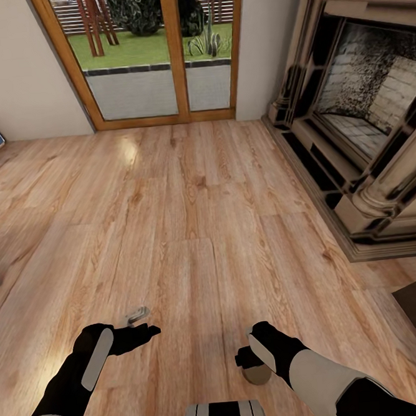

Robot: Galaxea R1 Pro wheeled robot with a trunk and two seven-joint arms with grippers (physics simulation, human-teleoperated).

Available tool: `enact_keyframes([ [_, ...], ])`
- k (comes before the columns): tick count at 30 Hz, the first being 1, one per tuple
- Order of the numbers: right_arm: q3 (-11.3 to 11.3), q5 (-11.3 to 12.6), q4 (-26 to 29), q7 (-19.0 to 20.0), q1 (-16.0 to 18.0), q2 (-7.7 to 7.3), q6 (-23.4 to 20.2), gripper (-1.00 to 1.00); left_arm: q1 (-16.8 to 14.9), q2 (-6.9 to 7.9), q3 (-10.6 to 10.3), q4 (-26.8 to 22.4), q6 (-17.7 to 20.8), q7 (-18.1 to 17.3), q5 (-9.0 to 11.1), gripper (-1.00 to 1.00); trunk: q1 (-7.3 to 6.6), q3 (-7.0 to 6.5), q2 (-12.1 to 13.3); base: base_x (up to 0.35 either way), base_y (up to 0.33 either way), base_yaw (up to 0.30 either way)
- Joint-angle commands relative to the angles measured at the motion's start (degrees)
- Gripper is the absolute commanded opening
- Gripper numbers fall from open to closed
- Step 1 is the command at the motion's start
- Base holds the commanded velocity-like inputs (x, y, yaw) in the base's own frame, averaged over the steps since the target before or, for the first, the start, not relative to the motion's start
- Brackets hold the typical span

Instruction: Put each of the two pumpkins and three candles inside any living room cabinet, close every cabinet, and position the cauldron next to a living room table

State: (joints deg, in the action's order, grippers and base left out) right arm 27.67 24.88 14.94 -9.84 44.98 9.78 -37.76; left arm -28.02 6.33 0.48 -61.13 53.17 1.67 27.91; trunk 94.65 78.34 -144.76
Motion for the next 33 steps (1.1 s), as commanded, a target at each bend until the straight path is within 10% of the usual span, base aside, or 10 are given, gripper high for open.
enact_keyframes([
  [1,0.37,0.61,0.09,-0.44,0.02,-0.02,-0.21,1.00,-0.02,0.00,0.05,-0.05,0.26,0.18,0.30,1.00,-0.01,0.04,-0.02,0.000,0.000,0.000],
  [33,0.37,0.52,0.09,-0.44,0.02,-0.02,0.05,1.00,-0.02,0.00,0.05,-0.05,0.26,0.18,0.31,1.00,-0.01,0.04,-0.02,0.000,0.000,-0.024],
])
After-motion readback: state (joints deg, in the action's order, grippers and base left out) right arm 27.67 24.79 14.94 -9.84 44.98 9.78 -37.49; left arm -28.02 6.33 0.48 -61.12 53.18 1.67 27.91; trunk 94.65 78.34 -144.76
